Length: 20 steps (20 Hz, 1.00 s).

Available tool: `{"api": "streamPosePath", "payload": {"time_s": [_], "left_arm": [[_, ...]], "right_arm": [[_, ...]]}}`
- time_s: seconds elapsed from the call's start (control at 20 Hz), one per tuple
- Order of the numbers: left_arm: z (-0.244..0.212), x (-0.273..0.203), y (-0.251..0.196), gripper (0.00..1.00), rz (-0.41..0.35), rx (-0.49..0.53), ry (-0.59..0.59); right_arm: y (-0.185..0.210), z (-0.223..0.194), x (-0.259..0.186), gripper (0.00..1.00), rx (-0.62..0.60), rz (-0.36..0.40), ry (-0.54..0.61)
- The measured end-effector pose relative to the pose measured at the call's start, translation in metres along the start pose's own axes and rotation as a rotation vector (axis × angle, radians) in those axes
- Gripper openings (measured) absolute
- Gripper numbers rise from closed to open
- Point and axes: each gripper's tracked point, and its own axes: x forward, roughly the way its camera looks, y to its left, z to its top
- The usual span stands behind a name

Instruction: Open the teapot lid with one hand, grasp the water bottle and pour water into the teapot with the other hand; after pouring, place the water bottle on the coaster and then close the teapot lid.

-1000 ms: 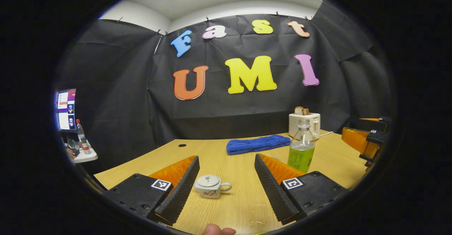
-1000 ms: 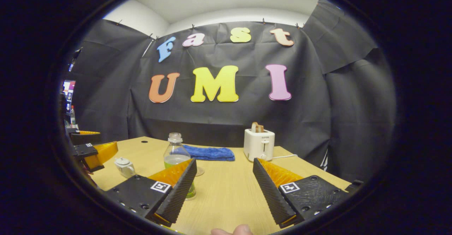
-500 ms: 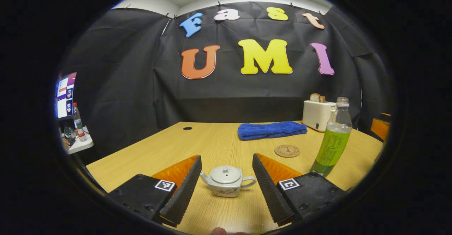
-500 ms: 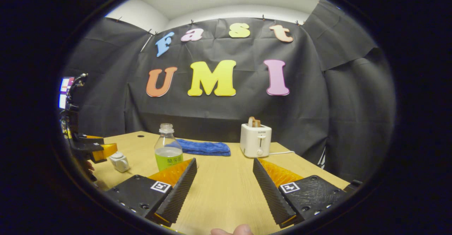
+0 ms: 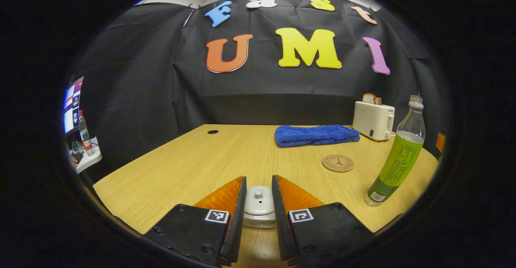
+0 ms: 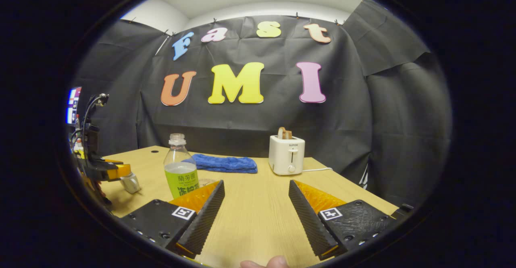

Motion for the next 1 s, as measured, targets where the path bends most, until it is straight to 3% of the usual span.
{"api": "streamPosePath", "payload": {"time_s": [0.05,0.1,0.3,0.65,0.7,0.85,1.0], "left_arm": [[-0.001,0.001,0.004,0.35,0.02,-0.006,0.0],[0.0,0.002,0.002,0.24,0.023,-0.008,0.0],[0.003,0.002,-0.005,0.07,-0.005,0.013,0.001],[0.036,-0.014,-0.004,0.02,-0.043,0.006,-0.076],[0.04,-0.02,-0.005,0.03,-0.05,-0.001,-0.084],[0.047,-0.036,-0.003,0.02,-0.058,-0.012,-0.111],[0.049,-0.054,-0.004,0.02,-0.063,-0.007,-0.12]], "right_arm": [[0.001,0.0,0.001,0.98,-0.003,0.004,0.0],[0.002,0.0,0.001,0.96,-0.005,0.007,-0.003],[0.009,-0.001,0.0,0.98,-0.011,0.029,-0.011],[0.037,-0.003,-0.002,0.98,-0.011,0.123,-0.017],[0.044,-0.003,-0.003,0.94,-0.01,0.148,-0.016],[0.066,-0.007,-0.007,0.98,-0.018,0.207,-0.012],[0.089,-0.016,0.0,0.94,-0.034,0.251,0.004]]}}
